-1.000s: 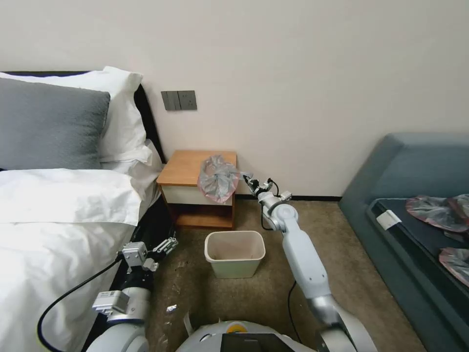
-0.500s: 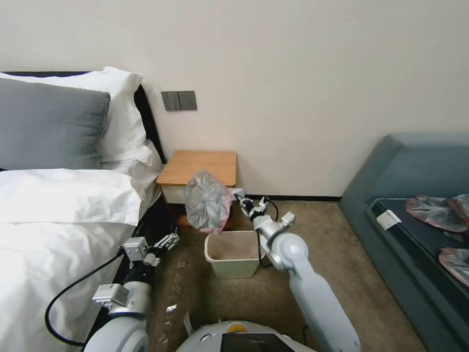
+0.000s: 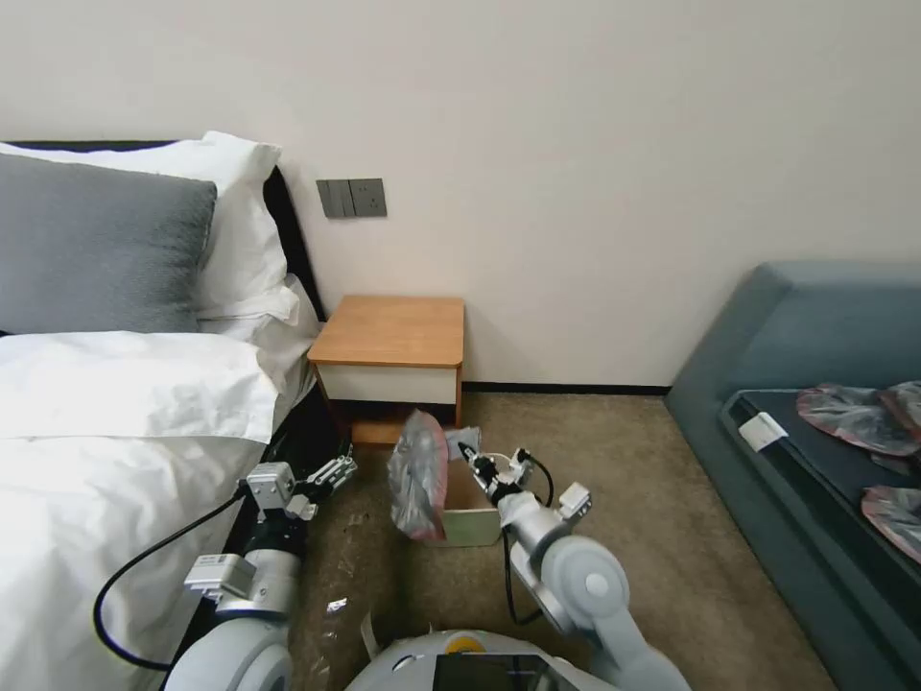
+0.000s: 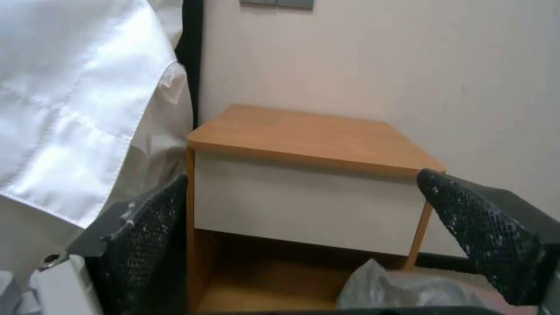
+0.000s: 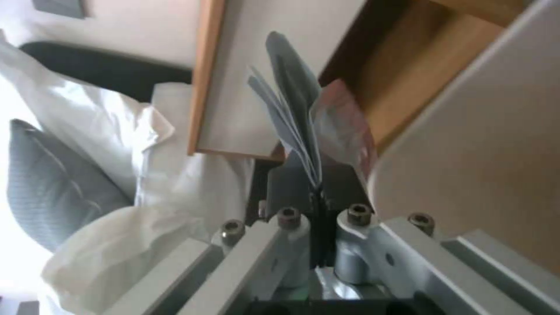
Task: Pick up the garbage bag from the table and place it over the trash can.
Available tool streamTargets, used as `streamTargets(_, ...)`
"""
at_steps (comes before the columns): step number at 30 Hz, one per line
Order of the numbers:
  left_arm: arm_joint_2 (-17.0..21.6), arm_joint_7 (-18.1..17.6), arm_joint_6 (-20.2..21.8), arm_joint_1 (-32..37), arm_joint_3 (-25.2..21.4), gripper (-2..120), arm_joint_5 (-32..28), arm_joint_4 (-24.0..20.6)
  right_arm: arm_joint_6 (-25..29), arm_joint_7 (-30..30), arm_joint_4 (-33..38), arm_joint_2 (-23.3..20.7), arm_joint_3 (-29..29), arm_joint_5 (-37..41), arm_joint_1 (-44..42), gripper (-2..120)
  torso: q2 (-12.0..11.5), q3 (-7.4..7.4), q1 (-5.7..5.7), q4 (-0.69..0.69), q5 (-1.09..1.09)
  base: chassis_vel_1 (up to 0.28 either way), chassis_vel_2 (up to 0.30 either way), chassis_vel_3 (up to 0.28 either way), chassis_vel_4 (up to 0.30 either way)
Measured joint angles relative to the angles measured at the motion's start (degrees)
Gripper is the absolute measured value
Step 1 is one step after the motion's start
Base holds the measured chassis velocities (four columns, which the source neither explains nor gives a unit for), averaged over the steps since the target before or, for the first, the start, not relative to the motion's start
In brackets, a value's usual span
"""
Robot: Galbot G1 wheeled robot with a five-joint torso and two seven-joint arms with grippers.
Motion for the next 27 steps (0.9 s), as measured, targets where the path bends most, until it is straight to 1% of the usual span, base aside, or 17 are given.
streamTargets(10,0.25,0.01,-0.99,-0.17,0.42,100,0.00,0.00,-1.42,4.25,0.88,0.70,0.58,-2.31,-3.82,0,0.00,0.00,0.00,0.00,0.00,0.000,0.000,0.000,0.000)
streamTargets(12,0.53,0.09,-1.14,-0.68,0.49,100,0.01,0.00,-1.76,4.97,0.89,0.74,0.51,-3.87,-4.44,12,0.00,0.00,0.00,0.00,0.00,0.000,0.000,0.000,0.000)
streamTargets(13,0.53,0.09,-1.14,-0.68,0.49,100,0.01,0.00,-1.76,4.97,0.89,0.74,0.51,-3.87,-4.44,12,0.00,0.00,0.00,0.00,0.00,0.000,0.000,0.000,0.000)
streamTargets(15,0.61,0.21,-1.17,-0.97,0.74,100,0.06,0.00,-2.02,5.25,1.25,0.43,0.51,-5.55,-4.99,20,0.00,0.00,0.00,0.00,0.00,0.000,0.000,0.000,0.000)
streamTargets(16,0.61,0.21,-1.17,-0.97,0.74,100,0.06,0.00,-2.02,5.25,1.25,0.43,0.51,-5.55,-4.99,20,0.00,0.00,0.00,0.00,0.00,0.000,0.000,0.000,0.000)
streamTargets(18,0.55,0.31,-1.18,-1.13,1.08,100,0.15,0.00,-2.91,6.09,2.09,-0.16,1.19,-5.95,-5.71,32,0.00,0.00,0.00,0.01,0.00,0.000,0.000,0.000,0.000)
streamTargets(19,0.52,0.34,-1.18,-1.19,1.18,100,0.18,0.00,-3.20,6.54,2.53,-0.40,1.58,-5.97,-6.07,35,0.00,0.00,0.00,0.00,0.00,0.000,0.000,0.000,0.000)
streamTargets(20,0.52,0.34,-1.18,-1.19,1.18,100,0.18,0.00,-3.20,6.54,2.53,-0.40,1.58,-5.97,-6.07,35,0.00,0.00,0.00,0.00,0.00,0.000,0.000,0.000,0.000)
streamTargets(24,0.73,0.22,-1.22,-1.58,1.58,100,1.02,0.00,-3.81,8.35,4.74,-0.94,3.07,-6.01,-7.86,55,0.00,0.00,0.01,0.00,0.00,0.000,0.000,0.000,0.000)
streamTargets(25,0.73,0.22,-1.22,-1.58,1.58,100,1.02,0.00,-3.81,8.35,4.74,-0.94,3.07,-6.01,-7.86,55,0.00,0.00,0.01,0.00,0.00,0.000,0.000,0.000,0.000)
streamTargets(27,1.02,0.18,-1.29,-1.62,1.92,100,1.83,0.00,-4.46,8.66,6.03,-0.97,3.88,-6.01,-8.70,64,0.00,0.00,0.01,0.00,0.01,0.000,0.000,0.000,0.000)
